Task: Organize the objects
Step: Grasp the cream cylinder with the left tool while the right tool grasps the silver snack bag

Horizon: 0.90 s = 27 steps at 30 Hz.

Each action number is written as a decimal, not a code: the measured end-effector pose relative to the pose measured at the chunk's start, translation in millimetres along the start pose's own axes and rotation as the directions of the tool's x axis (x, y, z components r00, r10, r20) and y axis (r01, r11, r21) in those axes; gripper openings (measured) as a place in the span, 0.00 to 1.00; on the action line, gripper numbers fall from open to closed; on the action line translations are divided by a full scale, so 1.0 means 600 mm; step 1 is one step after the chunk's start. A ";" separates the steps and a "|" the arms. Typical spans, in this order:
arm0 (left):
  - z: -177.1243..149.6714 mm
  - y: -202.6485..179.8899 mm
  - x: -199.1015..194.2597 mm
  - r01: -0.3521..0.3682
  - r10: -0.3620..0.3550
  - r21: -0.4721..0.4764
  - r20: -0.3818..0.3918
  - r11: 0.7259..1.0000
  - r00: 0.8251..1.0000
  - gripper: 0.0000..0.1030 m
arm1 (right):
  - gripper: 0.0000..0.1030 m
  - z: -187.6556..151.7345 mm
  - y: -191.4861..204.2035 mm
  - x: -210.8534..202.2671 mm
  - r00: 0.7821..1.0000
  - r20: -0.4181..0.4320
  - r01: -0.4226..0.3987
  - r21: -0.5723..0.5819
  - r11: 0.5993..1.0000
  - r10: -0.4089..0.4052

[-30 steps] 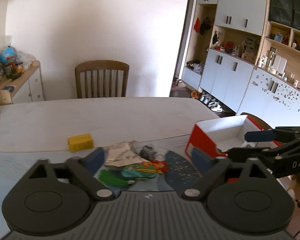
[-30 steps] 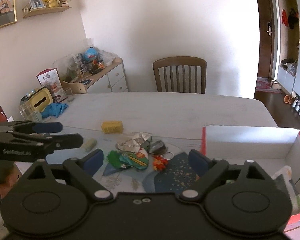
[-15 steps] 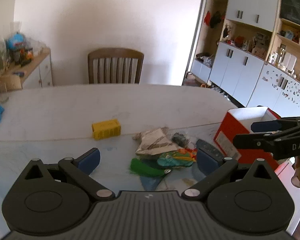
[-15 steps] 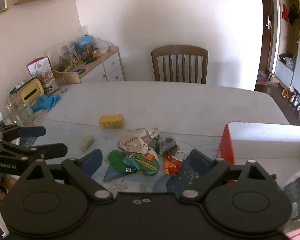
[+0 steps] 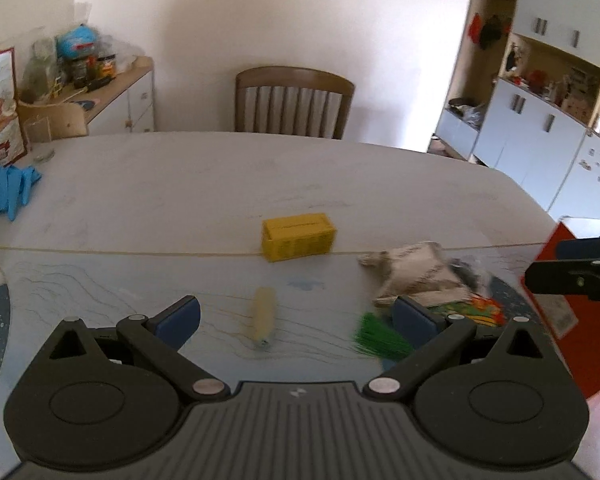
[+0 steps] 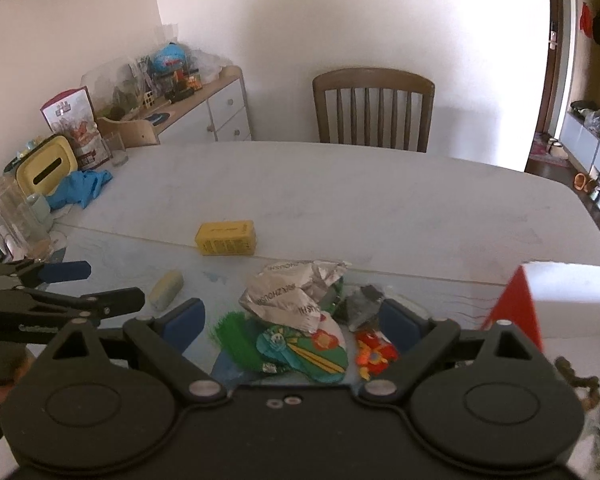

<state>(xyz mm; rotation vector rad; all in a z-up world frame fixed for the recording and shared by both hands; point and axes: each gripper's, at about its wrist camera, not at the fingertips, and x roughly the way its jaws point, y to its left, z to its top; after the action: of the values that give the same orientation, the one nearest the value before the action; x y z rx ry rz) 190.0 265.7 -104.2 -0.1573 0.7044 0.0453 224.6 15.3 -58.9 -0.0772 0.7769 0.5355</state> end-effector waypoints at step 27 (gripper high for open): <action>-0.019 0.018 0.118 -0.030 0.033 0.035 -0.075 0.999 0.997 0.80 | 0.83 0.032 0.051 0.187 0.980 -0.162 0.128 0.055 0.990 -0.118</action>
<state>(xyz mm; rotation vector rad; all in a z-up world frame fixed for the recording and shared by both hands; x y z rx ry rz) 235.5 273.9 -160.3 -0.1154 0.7831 0.0579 288.0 95.0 -118.1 -0.1082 0.9379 0.3889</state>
